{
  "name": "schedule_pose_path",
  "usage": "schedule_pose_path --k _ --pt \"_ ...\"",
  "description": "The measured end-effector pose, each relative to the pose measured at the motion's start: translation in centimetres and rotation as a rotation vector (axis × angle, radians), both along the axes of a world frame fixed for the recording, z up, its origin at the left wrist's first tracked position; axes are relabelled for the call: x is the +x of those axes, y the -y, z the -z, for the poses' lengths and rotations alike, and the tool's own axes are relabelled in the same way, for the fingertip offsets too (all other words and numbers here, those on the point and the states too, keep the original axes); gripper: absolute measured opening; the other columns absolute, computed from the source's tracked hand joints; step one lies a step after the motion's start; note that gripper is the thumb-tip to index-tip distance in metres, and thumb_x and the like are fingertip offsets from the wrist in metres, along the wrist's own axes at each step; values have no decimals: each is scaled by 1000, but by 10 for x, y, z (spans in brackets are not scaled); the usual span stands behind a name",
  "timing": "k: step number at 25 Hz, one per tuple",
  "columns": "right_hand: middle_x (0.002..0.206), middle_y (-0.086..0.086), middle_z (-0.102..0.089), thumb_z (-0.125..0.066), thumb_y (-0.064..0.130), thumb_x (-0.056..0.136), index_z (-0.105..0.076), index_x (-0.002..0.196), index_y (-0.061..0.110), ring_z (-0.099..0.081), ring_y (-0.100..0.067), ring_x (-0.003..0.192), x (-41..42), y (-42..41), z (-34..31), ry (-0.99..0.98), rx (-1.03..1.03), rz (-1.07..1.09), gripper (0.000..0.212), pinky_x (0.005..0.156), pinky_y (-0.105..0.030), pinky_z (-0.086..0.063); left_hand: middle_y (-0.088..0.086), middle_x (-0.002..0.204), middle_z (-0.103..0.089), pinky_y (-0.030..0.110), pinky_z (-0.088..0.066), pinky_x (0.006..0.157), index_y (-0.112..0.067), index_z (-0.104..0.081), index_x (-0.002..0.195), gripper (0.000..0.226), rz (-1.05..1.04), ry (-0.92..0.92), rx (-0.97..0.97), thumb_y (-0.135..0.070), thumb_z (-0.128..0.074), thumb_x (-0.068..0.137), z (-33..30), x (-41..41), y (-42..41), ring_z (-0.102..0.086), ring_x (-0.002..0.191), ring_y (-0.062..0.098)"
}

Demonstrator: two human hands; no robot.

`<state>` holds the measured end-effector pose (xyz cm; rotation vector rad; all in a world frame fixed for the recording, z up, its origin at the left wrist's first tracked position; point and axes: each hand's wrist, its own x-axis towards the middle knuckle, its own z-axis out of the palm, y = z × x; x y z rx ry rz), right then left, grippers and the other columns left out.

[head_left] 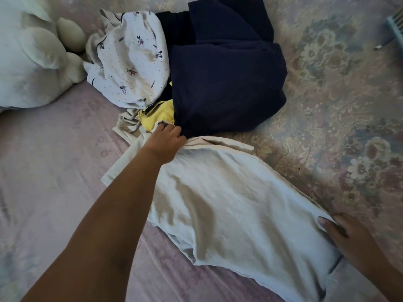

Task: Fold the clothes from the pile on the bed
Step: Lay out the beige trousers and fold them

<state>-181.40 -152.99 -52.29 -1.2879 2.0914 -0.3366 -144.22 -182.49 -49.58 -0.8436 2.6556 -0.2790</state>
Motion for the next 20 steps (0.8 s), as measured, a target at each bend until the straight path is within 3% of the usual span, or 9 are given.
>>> schedule_pose_path --k 3,6,8,11,13,16,18,20 --pt "57 -4 -39 -62 25 88 -38 54 14 -45 -15 64 -2 0 2 0 29 -2 44 62 -29 -32 15 95 -57 44 -47 73 -8 -61 89 29 -204 27 16 -4 -71 62 0 -5 0 -58 82 34" --pt "57 -3 -40 -61 29 90 -40 54 15 -45 -15 63 -3 0 4 -8 36 -2 44 62 -30 -32 16 100 -57 45 -52 61 -4 -58 96 38 -281 45 39 2 -72 61 -1 -1 -1 -60 80 34" --pt "58 -4 -41 -60 25 88 -41 55 13 -46 -14 68 -2 0 2 -15 45 3 40 64 -32 -32 17 118 -54 40 -53 58 -4 -60 101 30 -311 104 46 0 -67 72 -4 5 -1 -57 93 31" --pt "56 -5 -38 -63 22 89 -37 53 14 -46 -12 69 -1 1 -3 -14 69 8 45 65 -32 -32 8 146 -34 36 -51 71 -11 -63 111 27 -333 151 33 -3 -52 88 -13 7 4 -44 117 27" --pt "55 -6 -37 -64 26 89 -35 52 16 -46 -12 68 -1 3 -9 -9 114 15 49 65 -31 -32 2 137 -44 32 -45 80 -15 -59 118 30 -302 298 33 -6 -49 91 -23 0 8 -38 124 23" --pt "56 -6 -39 -58 33 86 -43 55 19 -48 -11 68 4 5 -20 61 127 81 37 63 -27 -32 2 124 -52 38 -34 98 -16 -56 120 31 -250 340 -60 -9 -47 91 -33 -6 15 -37 124 25" --pt "62 -9 -47 -52 41 84 -55 63 24 -51 -12 65 8 7 -27 135 120 113 27 63 -24 -33 3 120 -55 42 -24 108 -14 -56 120 33 -249 335 -99 -7 -46 90 -34 -3 18 -39 122 28" --pt "80 -11 -58 -57 40 87 -64 85 18 -57 -22 79 3 5 -28 167 149 150 23 70 -29 -38 6 121 -52 44 -30 104 -11 -54 121 33 -314 302 -52 -4 -47 90 -35 0 17 -45 117 30"
